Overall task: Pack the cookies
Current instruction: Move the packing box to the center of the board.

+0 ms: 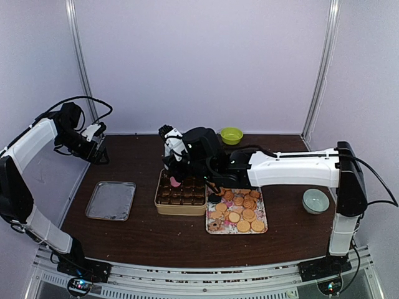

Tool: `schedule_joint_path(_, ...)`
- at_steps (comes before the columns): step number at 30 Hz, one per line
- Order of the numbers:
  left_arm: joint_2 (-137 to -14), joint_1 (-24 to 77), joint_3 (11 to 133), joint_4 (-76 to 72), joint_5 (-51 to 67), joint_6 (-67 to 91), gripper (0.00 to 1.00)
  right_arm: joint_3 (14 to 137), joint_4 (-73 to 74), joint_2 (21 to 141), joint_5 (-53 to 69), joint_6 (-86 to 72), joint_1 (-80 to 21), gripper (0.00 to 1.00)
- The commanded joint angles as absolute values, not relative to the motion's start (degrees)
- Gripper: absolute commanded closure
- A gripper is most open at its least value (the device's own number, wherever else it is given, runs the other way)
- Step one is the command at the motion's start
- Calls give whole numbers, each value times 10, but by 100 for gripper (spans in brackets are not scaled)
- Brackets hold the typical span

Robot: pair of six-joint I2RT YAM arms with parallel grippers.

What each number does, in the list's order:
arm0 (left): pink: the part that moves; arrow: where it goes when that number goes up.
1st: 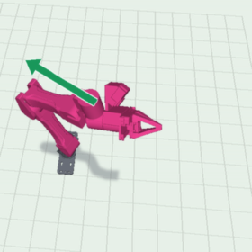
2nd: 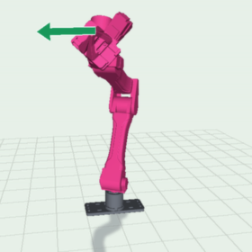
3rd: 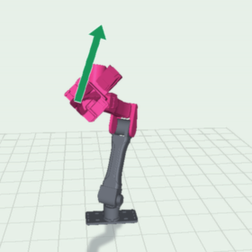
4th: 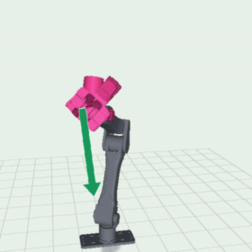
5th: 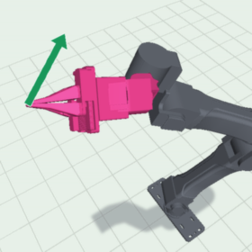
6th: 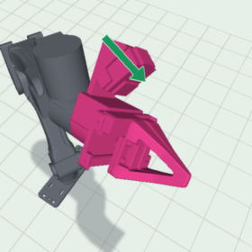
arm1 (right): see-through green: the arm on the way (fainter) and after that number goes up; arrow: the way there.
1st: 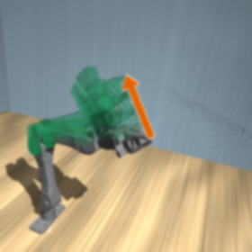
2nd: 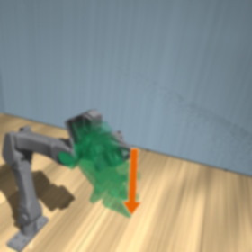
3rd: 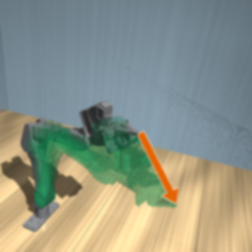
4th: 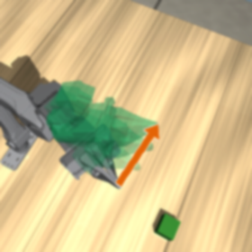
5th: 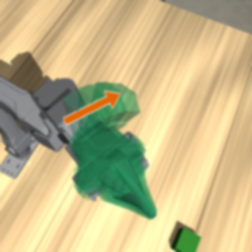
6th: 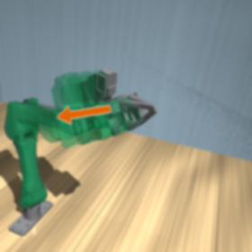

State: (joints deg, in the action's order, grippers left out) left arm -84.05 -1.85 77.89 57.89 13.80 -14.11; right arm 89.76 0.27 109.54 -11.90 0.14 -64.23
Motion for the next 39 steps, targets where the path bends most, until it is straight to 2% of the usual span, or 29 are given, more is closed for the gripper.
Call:
schedule_joint_path(1,-829,-25,789,560,129,-152,2,926,-22,1107,-130,4,-646,63)
schedule_joint_path(9,-829,-28,792,560,129,-152,2,934,-19,1124,-131,4,-647,64)
schedule_joint_path(25,-824,-29,792,560,131,-155,2,949,-30,1157,-209,48,-662,67)
schedule_joint_path(39,-824,-29,801,561,141,-156,2,953,-21,1160,-209,46,-663,67)
